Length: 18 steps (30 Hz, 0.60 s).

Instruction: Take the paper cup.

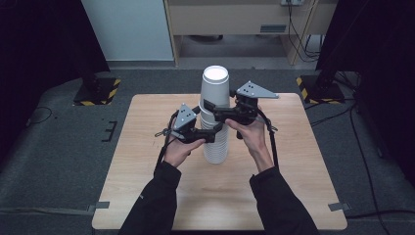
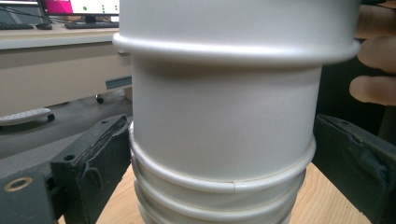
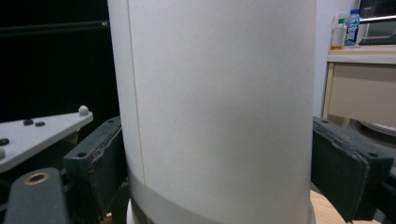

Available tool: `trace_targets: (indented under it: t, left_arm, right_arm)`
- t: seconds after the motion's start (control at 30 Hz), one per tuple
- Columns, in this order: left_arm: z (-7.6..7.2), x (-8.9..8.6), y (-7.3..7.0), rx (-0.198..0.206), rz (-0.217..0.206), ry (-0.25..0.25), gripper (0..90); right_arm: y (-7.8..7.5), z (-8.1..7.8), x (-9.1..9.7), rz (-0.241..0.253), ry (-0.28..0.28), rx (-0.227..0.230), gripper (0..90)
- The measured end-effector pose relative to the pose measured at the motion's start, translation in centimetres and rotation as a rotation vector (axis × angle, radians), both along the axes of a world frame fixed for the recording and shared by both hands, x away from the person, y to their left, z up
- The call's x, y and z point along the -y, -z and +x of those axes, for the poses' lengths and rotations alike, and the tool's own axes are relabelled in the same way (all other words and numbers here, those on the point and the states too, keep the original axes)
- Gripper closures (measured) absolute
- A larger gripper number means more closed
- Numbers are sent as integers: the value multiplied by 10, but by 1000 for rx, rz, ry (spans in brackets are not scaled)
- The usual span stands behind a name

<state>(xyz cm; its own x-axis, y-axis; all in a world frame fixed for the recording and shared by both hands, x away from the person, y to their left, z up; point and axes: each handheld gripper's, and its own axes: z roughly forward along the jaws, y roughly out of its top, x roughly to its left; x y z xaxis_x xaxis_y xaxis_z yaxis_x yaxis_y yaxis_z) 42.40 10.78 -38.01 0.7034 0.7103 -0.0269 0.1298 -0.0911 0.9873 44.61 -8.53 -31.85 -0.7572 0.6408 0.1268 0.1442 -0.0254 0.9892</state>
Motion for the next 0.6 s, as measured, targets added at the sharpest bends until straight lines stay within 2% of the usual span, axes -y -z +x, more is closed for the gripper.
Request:
trace_targets:
  t: [0.2, 0.27, 0.6]
  left_arm:
    - [0, 0, 0, 2, 0, -1, 52]
    - [0, 0, 0, 0, 1, -1, 52]
    - [-1, 0, 1, 10, 11, -6, 55]
  right_arm:
    - [-2, 2, 3, 26, 3, -1, 133]
    - [-6, 2, 3, 49, 2, 7, 132]
    - [-20, 0, 6, 84, 13, 26, 132]
